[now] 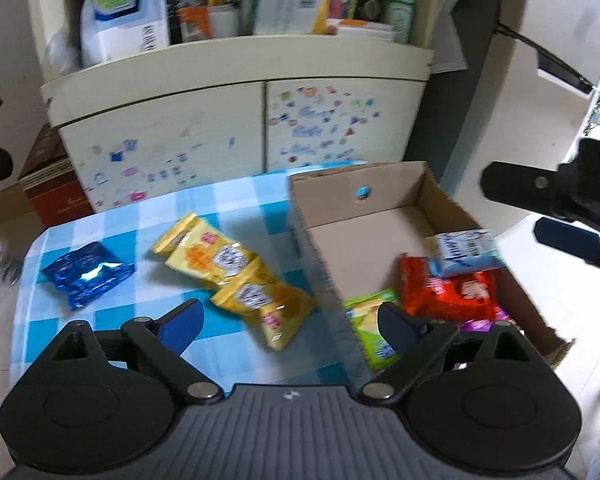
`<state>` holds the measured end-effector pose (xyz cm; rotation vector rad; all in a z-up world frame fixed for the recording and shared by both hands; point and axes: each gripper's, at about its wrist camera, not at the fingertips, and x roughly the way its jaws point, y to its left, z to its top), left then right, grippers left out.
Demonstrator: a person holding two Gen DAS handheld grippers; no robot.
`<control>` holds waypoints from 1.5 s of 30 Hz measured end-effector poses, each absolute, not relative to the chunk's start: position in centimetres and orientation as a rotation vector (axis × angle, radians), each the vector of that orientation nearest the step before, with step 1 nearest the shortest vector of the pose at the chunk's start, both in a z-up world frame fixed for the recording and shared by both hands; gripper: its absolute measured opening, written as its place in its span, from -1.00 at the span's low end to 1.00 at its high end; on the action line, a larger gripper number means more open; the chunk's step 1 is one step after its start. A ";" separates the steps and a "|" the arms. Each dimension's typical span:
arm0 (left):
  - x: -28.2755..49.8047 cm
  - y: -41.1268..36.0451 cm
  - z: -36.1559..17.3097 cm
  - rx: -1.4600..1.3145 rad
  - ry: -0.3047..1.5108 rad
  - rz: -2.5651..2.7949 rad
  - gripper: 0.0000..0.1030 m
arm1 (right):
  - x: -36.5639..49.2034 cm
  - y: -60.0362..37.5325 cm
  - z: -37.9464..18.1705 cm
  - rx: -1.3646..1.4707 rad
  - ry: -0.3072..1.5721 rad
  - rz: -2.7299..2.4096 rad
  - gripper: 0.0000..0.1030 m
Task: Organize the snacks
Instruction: 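Withdraw both open grippers from the box back over the table, then grasp dark blue bag with left gripper while right gripper approaches yellow waffle bag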
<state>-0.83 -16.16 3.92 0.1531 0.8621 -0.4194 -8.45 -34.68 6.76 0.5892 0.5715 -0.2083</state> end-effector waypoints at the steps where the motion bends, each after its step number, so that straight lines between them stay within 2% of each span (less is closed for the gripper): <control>1: -0.6 -15.8 3.9 0.161 0.864 -0.409 0.87 | -8.3 -34.4 6.7 0.582 0.574 -0.205 0.54; 10: 1.6 -11.1 2.9 0.167 0.888 -0.346 0.88 | -6.5 -31.9 6.6 0.500 0.573 -0.146 0.54; 15: 4.1 -6.5 2.1 0.084 0.916 -0.261 0.89 | -5.2 -30.1 6.6 0.454 0.564 -0.091 0.54; 25: 9.5 0.9 1.2 -0.083 0.853 -0.088 0.98 | -1.6 -24.8 5.2 0.354 0.588 0.023 0.54; 45: 17.7 0.6 -4.0 -0.088 0.891 -0.039 0.99 | 8.2 -19.3 -2.9 0.261 0.703 0.004 0.42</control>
